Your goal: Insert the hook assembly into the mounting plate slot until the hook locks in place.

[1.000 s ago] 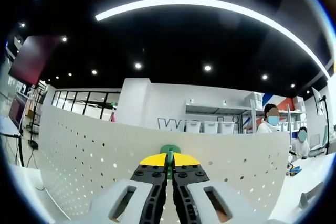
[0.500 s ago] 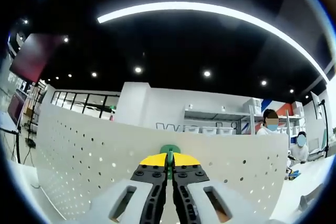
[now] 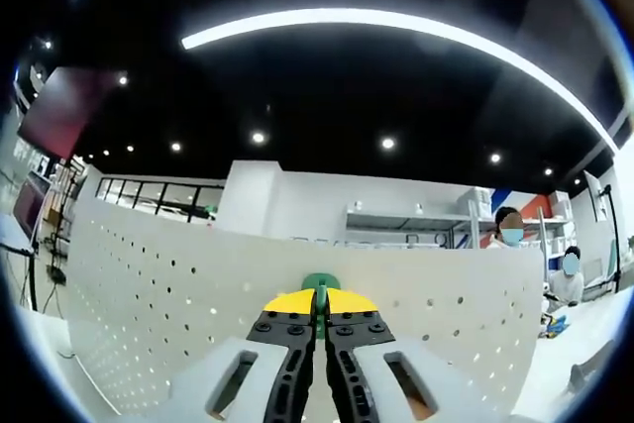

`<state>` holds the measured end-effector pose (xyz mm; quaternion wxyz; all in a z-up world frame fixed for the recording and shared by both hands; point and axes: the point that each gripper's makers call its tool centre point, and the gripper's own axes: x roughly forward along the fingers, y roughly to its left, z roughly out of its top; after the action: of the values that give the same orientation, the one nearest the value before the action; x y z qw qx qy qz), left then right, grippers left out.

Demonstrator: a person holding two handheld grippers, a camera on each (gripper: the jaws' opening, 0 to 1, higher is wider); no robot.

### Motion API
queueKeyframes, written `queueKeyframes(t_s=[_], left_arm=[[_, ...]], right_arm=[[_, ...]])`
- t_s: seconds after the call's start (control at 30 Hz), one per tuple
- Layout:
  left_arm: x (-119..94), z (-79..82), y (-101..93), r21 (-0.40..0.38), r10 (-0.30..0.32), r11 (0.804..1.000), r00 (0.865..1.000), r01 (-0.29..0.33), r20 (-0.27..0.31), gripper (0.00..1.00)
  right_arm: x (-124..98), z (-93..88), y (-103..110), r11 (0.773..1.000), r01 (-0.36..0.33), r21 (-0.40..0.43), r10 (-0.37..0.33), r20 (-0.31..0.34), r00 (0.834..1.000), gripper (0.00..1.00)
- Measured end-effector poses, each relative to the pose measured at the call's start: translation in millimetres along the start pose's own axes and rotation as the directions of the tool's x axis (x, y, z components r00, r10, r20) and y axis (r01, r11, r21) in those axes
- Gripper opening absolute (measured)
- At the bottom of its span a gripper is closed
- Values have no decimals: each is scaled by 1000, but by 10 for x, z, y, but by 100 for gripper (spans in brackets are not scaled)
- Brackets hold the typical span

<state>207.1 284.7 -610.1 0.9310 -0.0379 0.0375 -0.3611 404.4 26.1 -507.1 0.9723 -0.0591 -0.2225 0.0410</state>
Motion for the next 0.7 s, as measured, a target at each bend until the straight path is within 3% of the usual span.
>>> queueKeyframes(t_s=[0.7], left_arm=[[8,-22,4,-4,-1,1000,1000,1,-8,86]], right_arm=[[-3,-25,6,1000,1,-6,-1,12,1000,1]])
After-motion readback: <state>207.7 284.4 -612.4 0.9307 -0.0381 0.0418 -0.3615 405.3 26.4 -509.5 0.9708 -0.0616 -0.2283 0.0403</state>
